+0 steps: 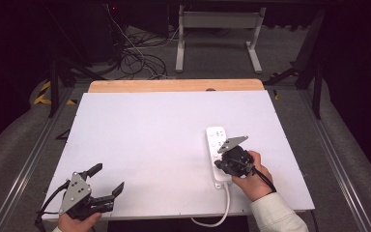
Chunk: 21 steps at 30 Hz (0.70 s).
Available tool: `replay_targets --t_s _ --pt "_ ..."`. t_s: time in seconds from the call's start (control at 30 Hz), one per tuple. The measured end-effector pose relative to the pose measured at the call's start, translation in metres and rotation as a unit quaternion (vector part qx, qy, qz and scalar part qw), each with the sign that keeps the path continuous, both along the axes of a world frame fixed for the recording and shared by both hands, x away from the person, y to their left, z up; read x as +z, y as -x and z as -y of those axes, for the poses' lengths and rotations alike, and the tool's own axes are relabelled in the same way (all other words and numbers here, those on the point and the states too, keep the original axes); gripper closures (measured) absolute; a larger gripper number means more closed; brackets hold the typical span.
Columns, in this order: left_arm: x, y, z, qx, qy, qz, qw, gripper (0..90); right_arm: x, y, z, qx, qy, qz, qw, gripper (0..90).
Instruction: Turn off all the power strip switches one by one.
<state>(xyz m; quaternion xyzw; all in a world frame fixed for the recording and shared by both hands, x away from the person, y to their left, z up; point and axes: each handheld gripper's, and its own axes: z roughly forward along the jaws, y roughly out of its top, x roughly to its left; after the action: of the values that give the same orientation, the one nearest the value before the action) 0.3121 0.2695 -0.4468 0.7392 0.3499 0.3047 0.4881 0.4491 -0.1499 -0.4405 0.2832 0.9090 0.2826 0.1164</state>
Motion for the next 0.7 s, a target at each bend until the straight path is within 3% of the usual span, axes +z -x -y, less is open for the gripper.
replay_targets --t_s 0.7 --pt "0.001 0.0009 -0.0009 0.002 0.002 0.001 1.0 13.6 -0.0029 0.0014 0.0 0.0 0.005 -0.006 1.0 90.0"
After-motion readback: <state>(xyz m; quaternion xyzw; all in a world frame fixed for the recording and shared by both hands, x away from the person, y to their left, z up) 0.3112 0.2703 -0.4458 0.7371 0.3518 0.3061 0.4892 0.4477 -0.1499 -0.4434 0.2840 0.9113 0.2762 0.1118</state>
